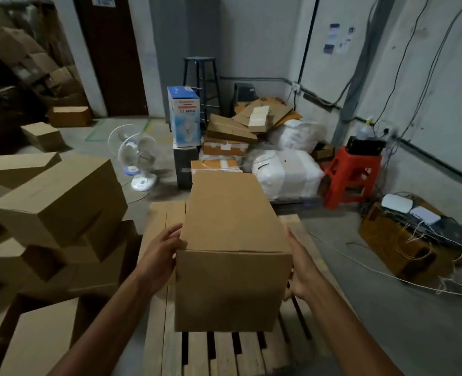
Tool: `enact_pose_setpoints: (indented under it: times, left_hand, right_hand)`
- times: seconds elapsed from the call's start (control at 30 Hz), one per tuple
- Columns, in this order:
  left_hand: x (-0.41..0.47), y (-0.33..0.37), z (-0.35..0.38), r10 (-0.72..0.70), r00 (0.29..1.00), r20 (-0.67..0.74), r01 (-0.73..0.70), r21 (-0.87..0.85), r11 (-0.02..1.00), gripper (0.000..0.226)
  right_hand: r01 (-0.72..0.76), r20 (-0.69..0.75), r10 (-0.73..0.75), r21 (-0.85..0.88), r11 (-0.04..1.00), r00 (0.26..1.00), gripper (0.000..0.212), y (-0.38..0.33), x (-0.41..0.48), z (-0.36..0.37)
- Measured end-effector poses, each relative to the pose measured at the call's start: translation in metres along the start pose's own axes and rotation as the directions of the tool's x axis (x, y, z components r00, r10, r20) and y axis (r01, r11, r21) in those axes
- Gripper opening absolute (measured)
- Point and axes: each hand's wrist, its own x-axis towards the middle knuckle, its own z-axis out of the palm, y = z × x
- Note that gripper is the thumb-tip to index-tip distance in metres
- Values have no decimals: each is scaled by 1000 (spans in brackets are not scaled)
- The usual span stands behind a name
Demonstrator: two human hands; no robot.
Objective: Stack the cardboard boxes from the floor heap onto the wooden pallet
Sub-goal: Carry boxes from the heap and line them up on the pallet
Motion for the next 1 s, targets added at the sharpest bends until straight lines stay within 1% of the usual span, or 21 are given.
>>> enact_pose_setpoints:
  times: [0.03,0.07,0.1,0.13,0.2,0.23,0.27,0.33,0.4,0.5,0.57,0.6,0.67,0.7,0.73,0.8,0.83,0.87,0.9,0.93,1.0]
  left_hand:
    - [10,-1,7,6,1000,2,-6,12,1000,50]
    - [23,-2,12,3,1000,9,-3,24,1000,54]
    - [37,-2,18,0,1000,27,-2,41,999,57]
    - [51,-3,23,1,999,45,-3,57,998,59]
    - [79,-3,34,-9,999,48,5,68,998,59]
    - [93,-3,39,-17,999,43,14,64,998,56]
    - [107,-2,44,-25,998,49,22,63,998,53]
    - [134,-2,57,-34,998,61,31,51,998,49]
    - [163,-3,68,-41,998,37,39,51,998,47]
    - [203,-8,88,-63,998,11,62,82,995,38]
    - [229,-15,99,-56,998,23,52,151,987,33]
    - [242,-19,106,-51,998,35,43,191,981,39]
    - [271,-32,113,-56,997,43,43,264,964,71]
    - [287,-39,118,-70,996,50,52,301,952,83]
    - [304,-50,123,-71,996,62,46,341,939,85]
    - [340,-72,131,-42,996,82,3,420,907,65]
    - [358,-82,133,-25,997,69,-11,477,879,62]
    - [381,-97,131,-5,997,82,-41,541,840,67]
    - [400,-113,129,2,994,109,-66,586,808,76]
    - [419,-131,126,-3,993,115,-72,637,767,92]
    - [459,-170,115,-28,994,105,-66,791,608,125]
  right_hand:
    - [-43,-12,44,18,999,999,79,0,16,-5]
    - [-54,-48,56,53,997,997,97,2,38,-12]
    - [-37,-85,45,93,995,995,108,3,63,-19]
    - [-16,-111,27,102,995,993,105,1,79,-21]
    - [28,-196,-14,67,997,980,74,-15,93,-19]
    - [43,-229,-29,56,997,973,62,-22,105,-21]
    - [45,-252,-31,52,998,967,56,-29,120,-24]
    - [52,-275,-42,31,998,961,56,-44,149,-28]
    - [72,-288,-60,29,997,956,59,-57,176,-34]
    - [124,-286,-129,-33,992,950,51,-75,216,-46]
    - [141,-259,-158,-82,987,953,45,-81,242,-56]
    - [143,-243,-163,-98,985,956,39,-82,257,-62]
    - [157,-220,-185,-139,978,958,20,-86,289,-74]
    - [162,-208,-192,-155,975,959,13,-88,306,-81]
    - [167,-195,-197,-161,973,961,11,-89,326,-87]
    - [172,-175,-204,-178,969,963,11,-86,369,-98]
    - [178,-167,-209,-182,967,964,14,-81,393,-103]
    - [186,-166,-214,-172,967,963,24,-73,418,-108]
    - [182,-170,-213,-179,967,962,33,-63,441,-113]
    - [182,-172,-216,-195,964,961,38,-52,464,-118]
    - [191,-155,-227,-218,957,962,42,-29,508,-129]
